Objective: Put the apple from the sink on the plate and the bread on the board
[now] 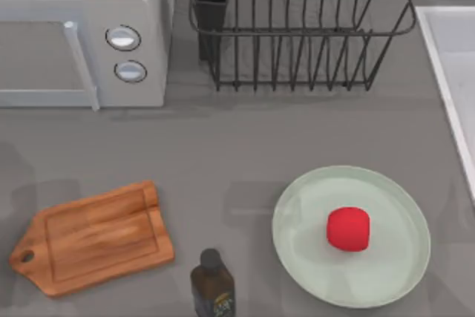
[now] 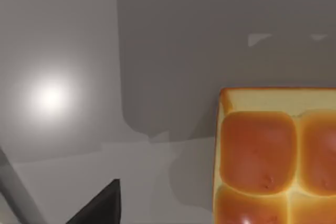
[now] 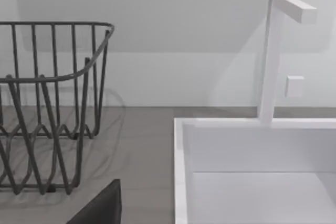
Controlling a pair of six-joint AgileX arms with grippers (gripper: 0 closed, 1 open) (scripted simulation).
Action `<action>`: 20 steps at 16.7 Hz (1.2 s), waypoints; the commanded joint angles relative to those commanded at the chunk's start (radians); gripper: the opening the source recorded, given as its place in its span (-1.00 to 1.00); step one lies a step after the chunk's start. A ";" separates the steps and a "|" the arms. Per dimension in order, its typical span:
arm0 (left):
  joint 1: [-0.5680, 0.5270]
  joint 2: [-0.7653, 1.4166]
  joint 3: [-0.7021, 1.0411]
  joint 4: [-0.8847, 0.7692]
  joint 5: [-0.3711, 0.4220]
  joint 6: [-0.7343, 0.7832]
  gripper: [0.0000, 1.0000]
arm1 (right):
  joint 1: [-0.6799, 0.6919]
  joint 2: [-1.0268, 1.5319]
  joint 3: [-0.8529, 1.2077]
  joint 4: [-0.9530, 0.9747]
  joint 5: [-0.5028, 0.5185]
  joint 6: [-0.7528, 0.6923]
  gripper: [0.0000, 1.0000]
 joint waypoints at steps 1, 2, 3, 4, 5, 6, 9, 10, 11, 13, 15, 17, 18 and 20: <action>0.000 0.019 -0.021 0.044 0.000 0.000 1.00 | 0.000 0.000 0.000 0.000 0.000 0.000 1.00; -0.001 0.037 -0.040 0.079 0.000 0.000 1.00 | 0.000 0.000 0.000 0.000 0.000 0.000 1.00; -0.001 0.051 -0.055 0.103 0.000 0.001 1.00 | 0.000 0.000 0.000 0.000 0.000 0.000 1.00; 0.000 0.060 -0.063 0.116 0.000 0.002 1.00 | 0.000 0.000 0.000 0.000 0.000 0.000 1.00; 0.000 0.062 -0.065 0.120 0.000 0.002 1.00 | 0.000 0.000 0.000 0.000 0.000 0.000 1.00; 0.000 0.062 -0.065 0.120 0.000 0.002 1.00 | 0.000 0.000 0.000 0.000 0.000 0.000 1.00; 0.000 0.062 -0.065 0.120 0.000 0.002 0.85 | 0.000 0.000 0.000 0.000 0.000 0.000 1.00; 0.000 0.062 -0.065 0.120 0.000 0.002 0.70 | 0.000 0.000 0.000 0.000 0.000 0.000 1.00; 0.000 0.062 -0.065 0.120 0.000 0.002 0.55 | 0.000 0.000 0.000 0.000 0.000 0.000 1.00; 0.000 0.062 -0.065 0.120 0.000 0.002 0.25 | 0.000 0.000 0.000 0.000 0.000 0.000 1.00; 0.000 0.062 -0.065 0.120 0.000 0.002 -0.06 | 0.000 0.000 0.000 0.000 0.000 0.000 1.00; 0.000 0.062 -0.065 0.120 0.000 0.002 -0.36 | 0.000 0.000 0.000 0.000 0.000 0.000 1.00; 0.000 0.062 -0.065 0.120 0.000 0.002 -0.51 | 0.000 0.000 0.000 0.000 0.000 0.000 1.00; 0.000 0.062 -0.065 0.120 0.000 0.002 -0.81 | 0.000 0.000 0.000 0.000 0.000 0.000 1.00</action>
